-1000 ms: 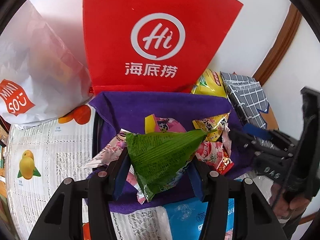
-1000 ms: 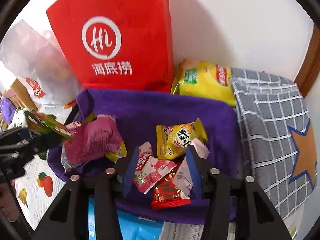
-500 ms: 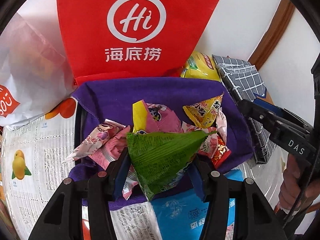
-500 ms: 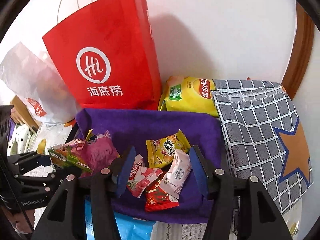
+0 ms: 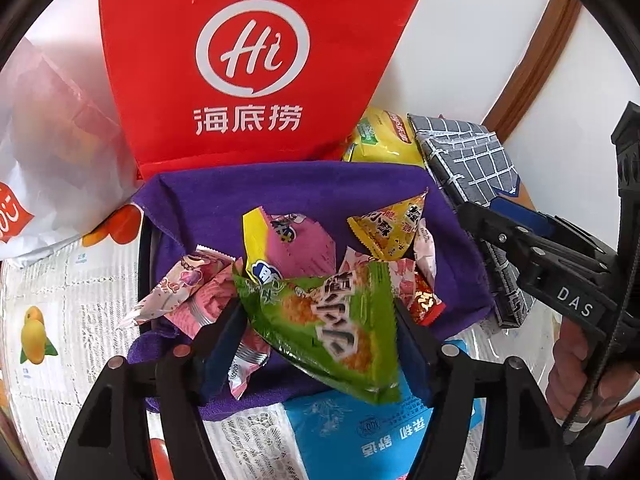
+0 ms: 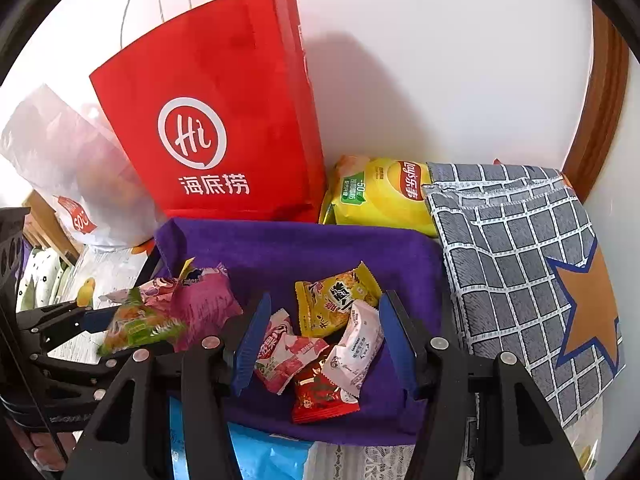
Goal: Organize snacks
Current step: 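Open the left tool to drop the green triangular bag onto the towel, then move both tools back over the bed toward the blue and pink packets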
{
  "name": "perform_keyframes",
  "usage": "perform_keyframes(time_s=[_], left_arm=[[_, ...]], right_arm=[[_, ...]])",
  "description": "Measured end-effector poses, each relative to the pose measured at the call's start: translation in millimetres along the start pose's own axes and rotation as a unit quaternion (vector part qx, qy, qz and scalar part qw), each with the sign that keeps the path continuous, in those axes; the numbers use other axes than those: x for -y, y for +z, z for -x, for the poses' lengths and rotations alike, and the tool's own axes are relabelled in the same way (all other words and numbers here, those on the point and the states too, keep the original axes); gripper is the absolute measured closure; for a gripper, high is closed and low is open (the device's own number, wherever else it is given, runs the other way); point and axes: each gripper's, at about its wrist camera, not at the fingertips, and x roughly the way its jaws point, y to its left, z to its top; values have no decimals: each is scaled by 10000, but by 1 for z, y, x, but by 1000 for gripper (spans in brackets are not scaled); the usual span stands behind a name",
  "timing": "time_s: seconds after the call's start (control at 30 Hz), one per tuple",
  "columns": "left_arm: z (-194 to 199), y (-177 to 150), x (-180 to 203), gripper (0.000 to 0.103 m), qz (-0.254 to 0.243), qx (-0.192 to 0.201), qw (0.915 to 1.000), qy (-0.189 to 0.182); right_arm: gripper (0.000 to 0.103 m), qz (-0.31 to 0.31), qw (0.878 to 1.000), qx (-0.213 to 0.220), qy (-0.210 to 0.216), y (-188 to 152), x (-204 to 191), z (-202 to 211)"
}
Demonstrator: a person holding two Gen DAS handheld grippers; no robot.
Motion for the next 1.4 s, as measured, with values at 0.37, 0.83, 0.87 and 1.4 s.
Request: perform_keyframes(time_s=[0.37, 0.83, 0.87, 1.4], left_arm=[[27, 2, -1, 22, 139, 284, 9992, -248], [58, -3, 22, 21, -94, 680, 9972, -279], [61, -4, 25, 21, -125, 698, 9971, -289], [99, -59, 29, 21, -107, 769, 9969, 136]], right_arm=[[46, -66, 9999, 119, -88, 3, 4, 14], [39, 2, 9984, 489, -281, -25, -5, 62], [39, 10, 9983, 494, -294, -30, -4, 66], [39, -304, 9991, 81, -283, -123, 16, 109]])
